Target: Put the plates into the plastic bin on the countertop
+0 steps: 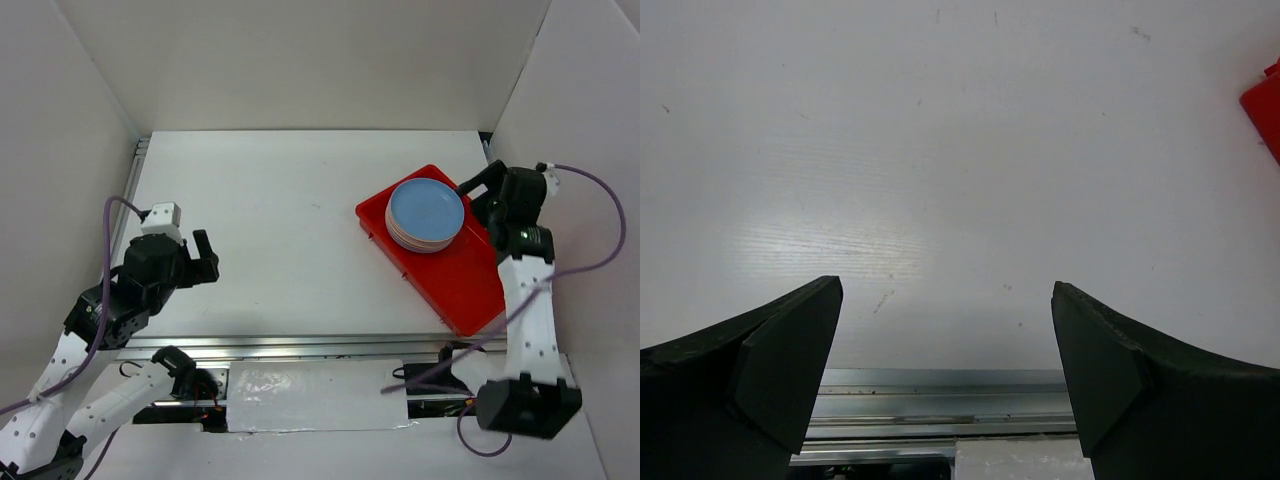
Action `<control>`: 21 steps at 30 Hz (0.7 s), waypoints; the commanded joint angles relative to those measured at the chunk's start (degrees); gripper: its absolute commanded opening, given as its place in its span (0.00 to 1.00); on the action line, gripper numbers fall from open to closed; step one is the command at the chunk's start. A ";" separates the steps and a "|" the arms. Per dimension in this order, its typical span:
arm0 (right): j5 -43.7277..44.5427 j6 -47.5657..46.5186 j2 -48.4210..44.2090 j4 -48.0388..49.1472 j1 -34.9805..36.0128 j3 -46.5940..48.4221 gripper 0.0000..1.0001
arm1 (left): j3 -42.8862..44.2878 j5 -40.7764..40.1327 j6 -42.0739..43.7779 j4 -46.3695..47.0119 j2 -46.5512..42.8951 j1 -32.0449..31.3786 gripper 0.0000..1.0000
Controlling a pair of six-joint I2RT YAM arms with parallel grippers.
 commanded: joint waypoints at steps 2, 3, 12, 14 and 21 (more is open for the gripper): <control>4.18 -7.90 -13.88 -9.89 8.04 5.49 1.00 | 8.41 -4.97 -0.63 -2.73 3.37 0.29 0.99; 8.91 -9.30 -16.01 -10.68 10.78 4.97 1.00 | 10.17 -7.42 -1.25 -5.09 4.94 0.37 0.99; 12.13 -14.47 -29.65 -30.70 24.87 16.99 1.00 | 29.87 -18.24 -4.95 -14.86 5.41 0.46 0.99; 13.17 -16.60 -31.41 -34.23 24.70 22.25 1.00 | 31.89 -21.22 -5.03 -16.53 4.26 0.46 0.99; 7.82 -16.86 -35.45 -44.26 30.85 35.02 1.00 | 28.48 -18.70 -7.05 -19.80 -5.73 0.46 0.99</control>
